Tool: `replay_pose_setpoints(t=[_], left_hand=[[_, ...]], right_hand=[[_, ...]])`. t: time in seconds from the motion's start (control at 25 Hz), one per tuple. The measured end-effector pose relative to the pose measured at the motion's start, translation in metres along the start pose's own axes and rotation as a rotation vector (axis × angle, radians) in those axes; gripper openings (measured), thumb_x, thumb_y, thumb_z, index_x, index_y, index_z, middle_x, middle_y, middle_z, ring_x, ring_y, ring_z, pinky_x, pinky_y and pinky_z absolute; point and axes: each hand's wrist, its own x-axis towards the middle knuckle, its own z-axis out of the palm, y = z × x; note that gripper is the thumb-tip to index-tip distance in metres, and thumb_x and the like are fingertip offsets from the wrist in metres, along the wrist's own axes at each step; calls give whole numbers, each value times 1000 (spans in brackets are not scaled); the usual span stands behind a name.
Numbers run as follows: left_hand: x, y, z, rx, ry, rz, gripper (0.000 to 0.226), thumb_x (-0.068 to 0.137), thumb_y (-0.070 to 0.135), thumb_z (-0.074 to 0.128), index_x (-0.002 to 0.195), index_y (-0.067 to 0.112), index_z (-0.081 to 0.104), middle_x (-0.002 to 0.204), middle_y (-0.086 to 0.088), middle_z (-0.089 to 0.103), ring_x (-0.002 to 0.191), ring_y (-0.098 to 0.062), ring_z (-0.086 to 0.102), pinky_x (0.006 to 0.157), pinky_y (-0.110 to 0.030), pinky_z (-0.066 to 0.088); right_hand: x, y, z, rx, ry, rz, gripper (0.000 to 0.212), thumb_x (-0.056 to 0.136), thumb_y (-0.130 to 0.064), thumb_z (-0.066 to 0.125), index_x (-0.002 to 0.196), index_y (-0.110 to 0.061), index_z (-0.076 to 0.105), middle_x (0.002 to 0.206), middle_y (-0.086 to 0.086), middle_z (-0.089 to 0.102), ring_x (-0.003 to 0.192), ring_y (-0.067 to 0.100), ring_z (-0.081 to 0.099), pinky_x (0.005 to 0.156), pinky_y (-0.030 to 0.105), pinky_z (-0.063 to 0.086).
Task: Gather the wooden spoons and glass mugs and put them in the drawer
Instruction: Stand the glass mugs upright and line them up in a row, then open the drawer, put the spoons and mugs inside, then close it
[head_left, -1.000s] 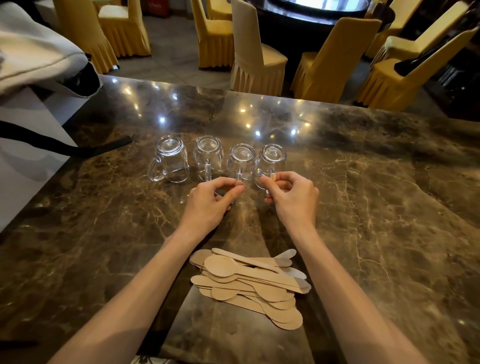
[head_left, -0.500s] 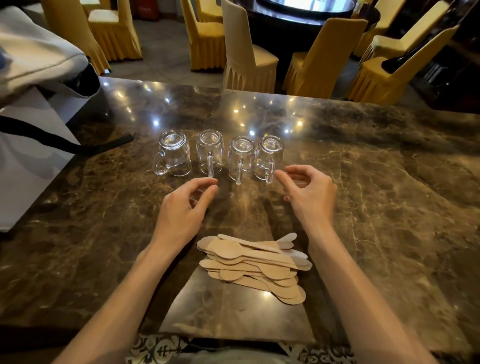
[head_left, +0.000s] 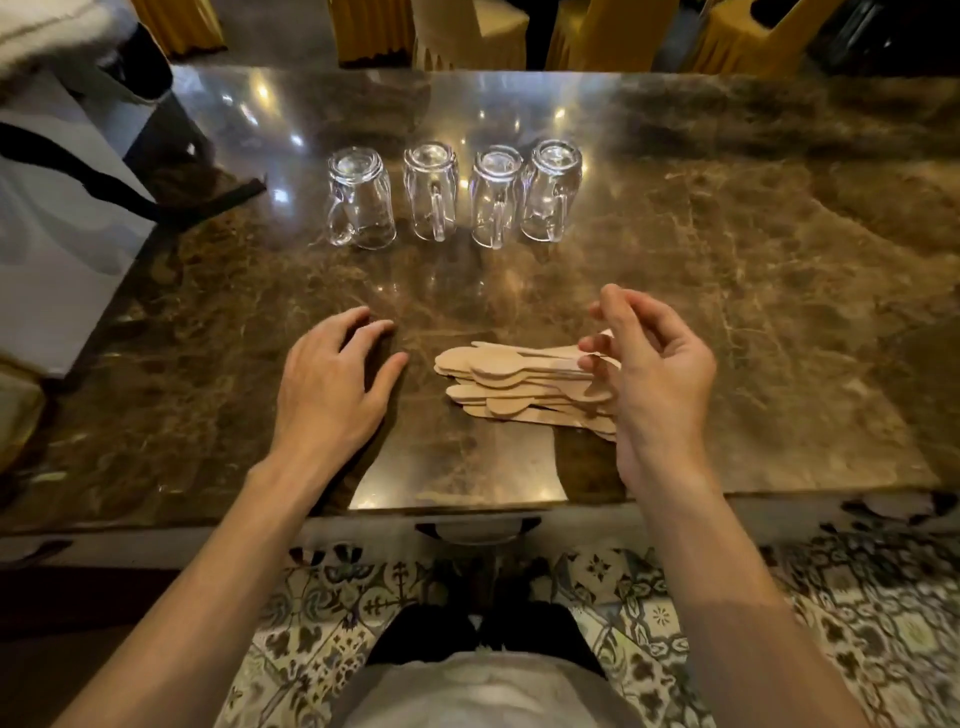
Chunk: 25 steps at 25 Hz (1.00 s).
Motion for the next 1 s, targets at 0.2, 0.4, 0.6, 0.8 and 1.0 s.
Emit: replay_pose_setpoints(t=[0.2, 0.4, 0.6, 0.8, 1.0], left_hand=[[-24, -2, 4, 49, -4, -8, 51, 94, 42, 44, 136, 14, 46, 144, -13, 42, 132, -28, 37, 112, -45, 26], [-31, 3, 5, 72, 13, -28, 50, 95, 42, 40, 138, 16, 43, 146, -10, 40, 134, -25, 34, 113, -42, 22], [-30, -1, 7, 39, 41, -40, 46, 95, 40, 40, 135, 18, 47, 145, -7, 43, 133, -24, 36, 111, -41, 25], [-26, -3, 7, -18, 70, -36, 44, 93, 39, 45, 132, 20, 50, 140, -5, 48, 130, -23, 39, 109, -41, 28], [-25, -4, 7, -30, 92, -28, 43, 91, 38, 44, 128, 19, 53, 136, -6, 52, 125, -26, 41, 107, -41, 32]], right_hand=[[-49, 8, -13, 293, 42, 114, 21, 88, -32, 60, 76, -16, 66, 65, -3, 66, 54, 7, 58, 48, 17, 50], [-113, 51, -31, 511, 214, 296, 34, 91, -27, 52, 58, -18, 56, 52, -1, 55, 42, 10, 51, 39, 18, 42], [-133, 113, -33, 658, 411, 790, 23, 91, -18, 45, 70, -12, 51, 72, 6, 52, 66, 19, 51, 61, 27, 45], [-124, 135, -15, 725, 239, 902, 27, 92, -29, 50, 112, -10, 53, 108, 12, 57, 96, 25, 56, 79, 37, 47], [-129, 146, -14, 710, 258, 844, 22, 96, -28, 47, 84, -11, 54, 82, 9, 55, 77, 21, 55, 64, 31, 47]])
